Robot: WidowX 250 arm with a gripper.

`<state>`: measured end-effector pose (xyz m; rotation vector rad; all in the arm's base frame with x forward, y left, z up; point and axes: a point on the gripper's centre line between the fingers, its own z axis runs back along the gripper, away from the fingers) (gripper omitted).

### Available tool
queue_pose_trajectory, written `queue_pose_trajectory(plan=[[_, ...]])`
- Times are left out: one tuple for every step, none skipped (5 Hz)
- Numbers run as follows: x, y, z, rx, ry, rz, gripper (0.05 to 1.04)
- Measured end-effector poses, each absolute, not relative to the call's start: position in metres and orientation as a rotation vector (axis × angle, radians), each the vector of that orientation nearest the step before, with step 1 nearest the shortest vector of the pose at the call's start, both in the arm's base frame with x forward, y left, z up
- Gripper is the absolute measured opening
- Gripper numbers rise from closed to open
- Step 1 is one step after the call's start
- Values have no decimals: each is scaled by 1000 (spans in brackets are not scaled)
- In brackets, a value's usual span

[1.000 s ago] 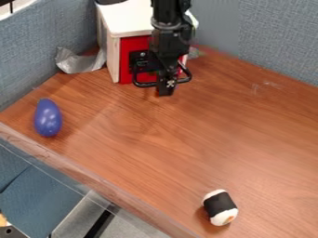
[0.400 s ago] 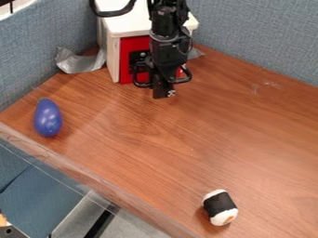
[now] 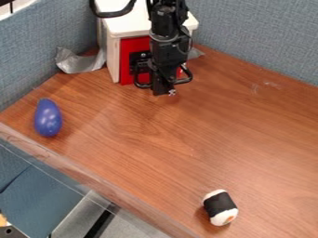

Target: Open the drawer

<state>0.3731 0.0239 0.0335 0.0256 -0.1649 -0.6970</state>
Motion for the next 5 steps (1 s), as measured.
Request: queue_pose_trajectory(plan=[[369, 17, 30, -3, -163, -703, 125], [361, 5, 27, -20, -160, -742, 125], [353, -6, 30, -33, -164, -771, 125], [344, -18, 32, -56, -166, -784, 125], [337, -31, 34, -83, -172, -803, 124]])
